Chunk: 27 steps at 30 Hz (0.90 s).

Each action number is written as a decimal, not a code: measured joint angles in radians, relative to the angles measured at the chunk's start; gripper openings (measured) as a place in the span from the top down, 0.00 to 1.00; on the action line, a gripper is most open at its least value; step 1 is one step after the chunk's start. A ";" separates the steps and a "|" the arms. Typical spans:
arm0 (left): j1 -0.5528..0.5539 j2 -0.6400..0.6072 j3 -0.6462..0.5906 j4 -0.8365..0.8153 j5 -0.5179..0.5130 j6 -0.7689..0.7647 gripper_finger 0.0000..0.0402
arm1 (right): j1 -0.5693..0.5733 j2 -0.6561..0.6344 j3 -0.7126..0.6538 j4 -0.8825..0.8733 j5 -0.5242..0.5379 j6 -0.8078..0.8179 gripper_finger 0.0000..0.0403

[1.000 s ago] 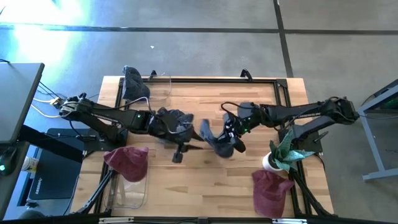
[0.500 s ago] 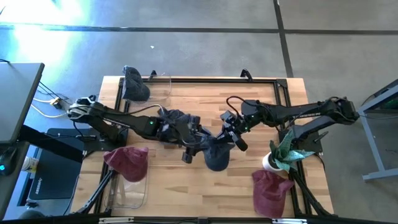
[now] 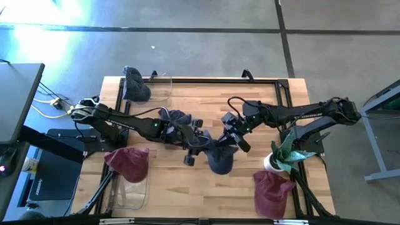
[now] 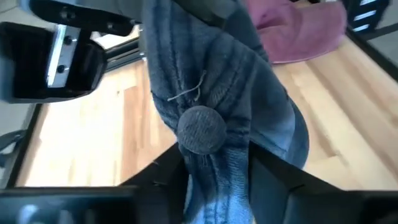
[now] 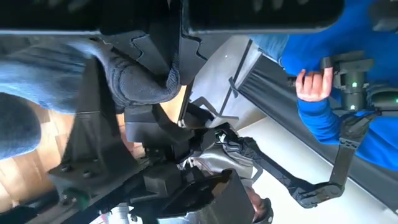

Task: Pick & Place hat
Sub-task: Put the right blue cap into the top transparent bin

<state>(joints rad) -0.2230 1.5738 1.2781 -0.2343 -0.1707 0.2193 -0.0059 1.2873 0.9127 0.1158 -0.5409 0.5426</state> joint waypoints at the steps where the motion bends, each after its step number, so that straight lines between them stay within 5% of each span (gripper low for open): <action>1: 0.000 0.000 0.000 0.000 0.010 -0.006 0.72 | 0.000 0.000 0.000 -0.005 -0.005 0.000 0.99; 10: 0.003 -0.021 -0.001 -0.042 0.063 -0.076 0.98 | 0.000 0.000 0.001 -0.191 0.061 -0.016 0.91; 20: 0.099 -0.021 -0.001 -0.234 0.188 -0.342 0.99 | -0.052 -0.010 0.119 -0.576 0.170 -0.170 0.58; 27: 0.114 -0.030 -0.001 -0.227 0.188 -0.359 0.99 | 0.044 -0.002 0.188 -0.573 0.454 -0.337 0.49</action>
<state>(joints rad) -0.1092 1.5439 1.2770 -0.4617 0.0171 -0.1402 0.0381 1.2855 1.1007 -0.4576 -0.0867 0.2052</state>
